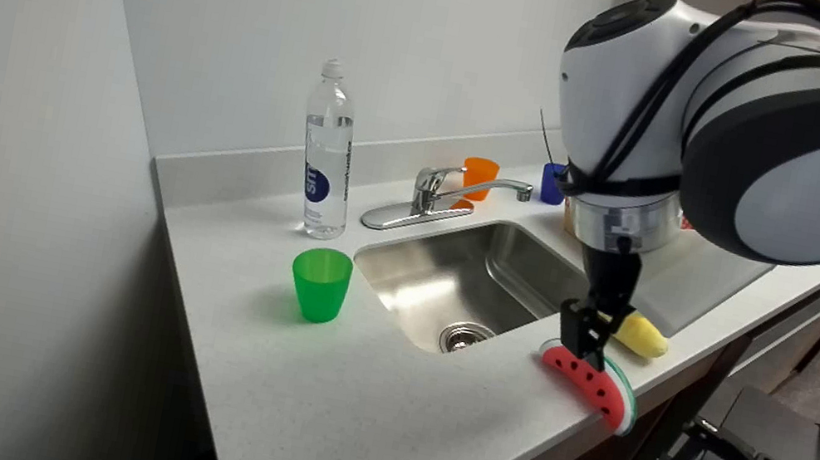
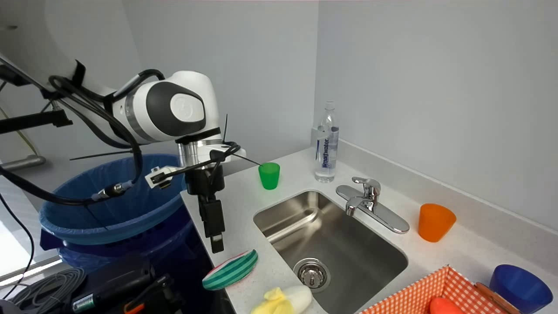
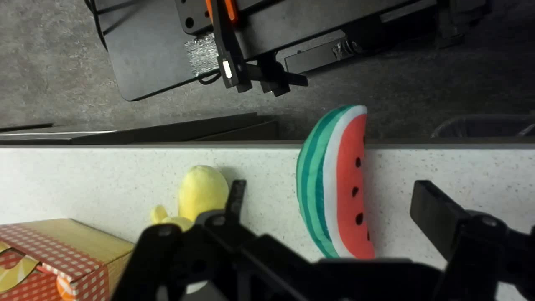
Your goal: Pick up the plush watermelon and put it in the vegetable rag
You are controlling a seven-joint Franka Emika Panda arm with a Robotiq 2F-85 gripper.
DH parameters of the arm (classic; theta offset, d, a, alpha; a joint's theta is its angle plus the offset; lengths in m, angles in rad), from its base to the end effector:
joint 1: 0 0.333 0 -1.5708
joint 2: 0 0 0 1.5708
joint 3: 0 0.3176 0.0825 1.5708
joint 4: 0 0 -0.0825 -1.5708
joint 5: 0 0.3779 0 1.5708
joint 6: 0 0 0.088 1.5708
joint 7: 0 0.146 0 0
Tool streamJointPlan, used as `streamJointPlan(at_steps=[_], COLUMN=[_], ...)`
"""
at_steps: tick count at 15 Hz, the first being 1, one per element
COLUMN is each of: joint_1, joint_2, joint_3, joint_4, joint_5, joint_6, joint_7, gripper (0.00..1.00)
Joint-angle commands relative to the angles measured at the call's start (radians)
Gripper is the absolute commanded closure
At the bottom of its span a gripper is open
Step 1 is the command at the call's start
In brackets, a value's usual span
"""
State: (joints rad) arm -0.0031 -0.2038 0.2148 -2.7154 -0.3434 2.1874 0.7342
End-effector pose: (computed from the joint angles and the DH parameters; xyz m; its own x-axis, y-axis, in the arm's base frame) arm 0.3437 0.0447 0.2394 0.9478 -0.3025 -0.1012 -0.2370 -0.8801 0.4113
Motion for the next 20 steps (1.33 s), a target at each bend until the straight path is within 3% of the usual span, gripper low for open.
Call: streamJointPlan(at_steps=[1, 7, 10, 11, 20], joint_1=[0.002, 0.01, 0.024, 0.017, 0.018], joint_2=[0.037, 0.06, 0.004, 0.049, 0.026], joint_3=[-0.016, -0.029, -0.049, -0.038, -0.04], joint_4=[-0.018, -0.007, 0.0, 0.003, 0.013], joint_5=[-0.069, -0.103, -0.015, -0.065, -0.036], joint_6=[0.048, 0.111, 0.148, 0.121, 0.13], joint_7=[0.058, 0.14, 0.078, 0.105, 0.096], gripper=[0.0, 0.0, 0.0, 0.0, 0.0])
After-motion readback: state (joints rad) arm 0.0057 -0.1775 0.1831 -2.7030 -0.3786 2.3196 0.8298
